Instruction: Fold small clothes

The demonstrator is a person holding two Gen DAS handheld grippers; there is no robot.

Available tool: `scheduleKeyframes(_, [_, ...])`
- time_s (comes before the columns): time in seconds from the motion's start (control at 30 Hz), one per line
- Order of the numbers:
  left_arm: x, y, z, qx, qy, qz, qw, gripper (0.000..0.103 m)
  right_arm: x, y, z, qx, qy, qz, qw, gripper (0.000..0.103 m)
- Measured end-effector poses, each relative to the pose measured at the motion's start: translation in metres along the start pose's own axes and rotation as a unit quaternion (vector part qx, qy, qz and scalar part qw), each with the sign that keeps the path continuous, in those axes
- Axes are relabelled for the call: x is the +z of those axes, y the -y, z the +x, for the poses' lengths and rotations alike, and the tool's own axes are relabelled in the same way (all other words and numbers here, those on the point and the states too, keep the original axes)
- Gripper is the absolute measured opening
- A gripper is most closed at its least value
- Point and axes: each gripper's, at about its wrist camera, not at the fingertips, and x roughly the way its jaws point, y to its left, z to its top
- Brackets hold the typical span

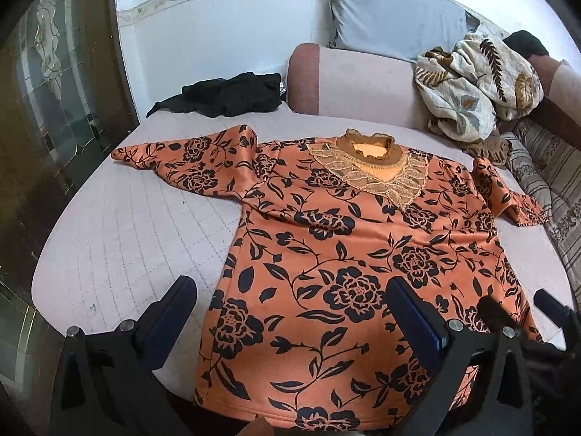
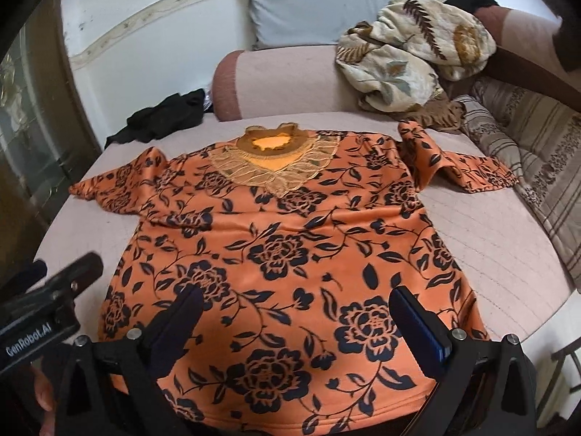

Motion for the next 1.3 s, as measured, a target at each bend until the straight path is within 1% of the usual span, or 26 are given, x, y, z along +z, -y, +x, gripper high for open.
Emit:
scheduleKeyframes(0.07, [-0.001,-0.001,0.001,-0.003,-0.004,-0.001,1.0,0.103,0.002,0.003,-0.002,-0.001,0.003,0.004,1.0,0.103])
scheduleKeyframes(0.13, [-0.001,-0.001,0.003,-0.022,-0.012,0.0,0.9997,0.103,0.004,0.005,-0.002,0.003,0.003,0.005,1.0,0.103])
scheduleKeyframes(0.33, [-0.002,0.002,0.002,-0.019,-0.01,0.005,0.9997,0.103,0.005,0.006,-0.002,0.009,0.001,0.007,1.0,0.103])
scheduleKeyframes(0.83, [-0.003,0.001,0.002,-0.02,-0.013,0.005,0.9997,0.103,0.007,0.004,-0.013,0.02,0.02,-0.002,1.0,0.103])
scheduleKeyframes(1.3, [-0.002,0.003,0.003,-0.02,-0.015,0.01,0.9996,0.103,0.007,0.005,-0.012,0.033,0.022,-0.002,0.999,0.103])
